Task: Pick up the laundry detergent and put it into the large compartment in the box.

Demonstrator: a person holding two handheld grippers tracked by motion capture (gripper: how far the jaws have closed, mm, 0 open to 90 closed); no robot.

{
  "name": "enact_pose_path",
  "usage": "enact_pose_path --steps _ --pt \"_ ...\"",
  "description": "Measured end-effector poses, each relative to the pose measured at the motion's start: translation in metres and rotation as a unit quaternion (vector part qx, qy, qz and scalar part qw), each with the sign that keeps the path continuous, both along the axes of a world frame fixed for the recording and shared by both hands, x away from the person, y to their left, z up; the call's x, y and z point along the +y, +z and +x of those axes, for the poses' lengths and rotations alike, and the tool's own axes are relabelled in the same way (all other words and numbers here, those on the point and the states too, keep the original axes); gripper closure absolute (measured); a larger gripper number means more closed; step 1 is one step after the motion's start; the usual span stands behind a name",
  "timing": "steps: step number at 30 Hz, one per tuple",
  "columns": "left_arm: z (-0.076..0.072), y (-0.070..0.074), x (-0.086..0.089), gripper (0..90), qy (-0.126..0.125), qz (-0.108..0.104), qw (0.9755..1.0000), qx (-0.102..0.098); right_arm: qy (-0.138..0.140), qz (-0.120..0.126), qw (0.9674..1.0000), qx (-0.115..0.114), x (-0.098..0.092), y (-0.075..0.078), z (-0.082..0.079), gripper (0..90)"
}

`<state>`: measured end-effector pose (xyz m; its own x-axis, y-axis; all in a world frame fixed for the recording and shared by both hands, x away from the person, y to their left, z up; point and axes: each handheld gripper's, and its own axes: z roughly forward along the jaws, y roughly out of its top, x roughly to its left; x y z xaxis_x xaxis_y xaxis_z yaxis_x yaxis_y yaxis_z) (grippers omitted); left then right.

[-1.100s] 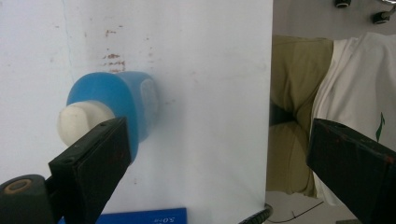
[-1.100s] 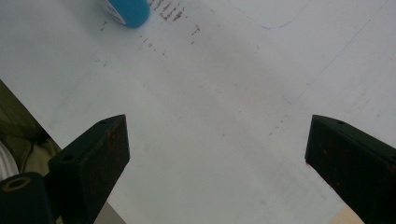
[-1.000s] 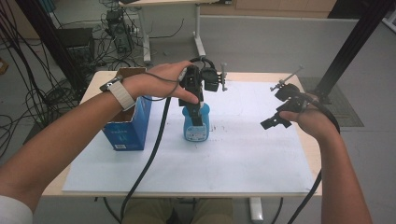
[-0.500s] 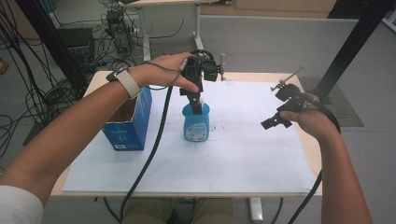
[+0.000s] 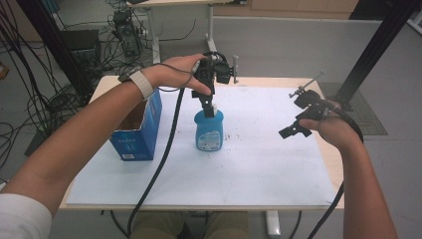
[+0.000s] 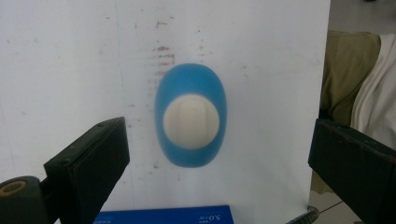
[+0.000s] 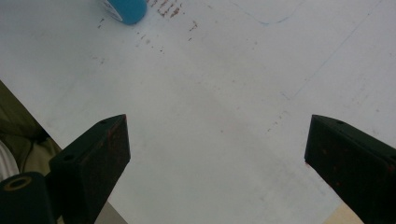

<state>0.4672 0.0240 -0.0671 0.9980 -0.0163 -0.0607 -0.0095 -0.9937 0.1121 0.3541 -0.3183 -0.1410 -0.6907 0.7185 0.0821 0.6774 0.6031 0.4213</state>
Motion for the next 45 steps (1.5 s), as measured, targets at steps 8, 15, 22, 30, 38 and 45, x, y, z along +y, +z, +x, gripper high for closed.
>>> enact_pose_path --steps 8,15,22,30,38,45 --pt "0.003 -0.009 -0.004 5.1 -0.003 0.002 1.0000 -0.006 0.003 0.000 1.0000 0.000 0.001 -0.002 0.002 6.7" --pt "0.004 -0.012 -0.009 5.1 -0.005 0.009 0.9999 -0.009 0.003 0.000 1.0000 0.000 0.002 -0.002 0.002 6.7" --pt "0.005 -0.015 -0.007 5.1 0.003 0.007 0.9999 -0.011 0.000 0.001 1.0000 0.002 -0.001 -0.002 0.001 6.7" --pt "0.004 -0.018 -0.006 5.2 0.003 0.003 0.9999 -0.011 0.000 0.001 1.0000 0.000 -0.001 -0.003 0.000 6.7" --pt "0.004 -0.021 -0.005 5.3 0.006 0.001 0.9999 -0.009 -0.002 0.001 1.0000 0.000 -0.002 -0.003 -0.001 6.7" --pt "0.003 -0.021 -0.005 5.6 0.007 0.002 0.9999 -0.010 -0.001 0.002 1.0000 -0.001 -0.002 -0.003 -0.001 6.7"
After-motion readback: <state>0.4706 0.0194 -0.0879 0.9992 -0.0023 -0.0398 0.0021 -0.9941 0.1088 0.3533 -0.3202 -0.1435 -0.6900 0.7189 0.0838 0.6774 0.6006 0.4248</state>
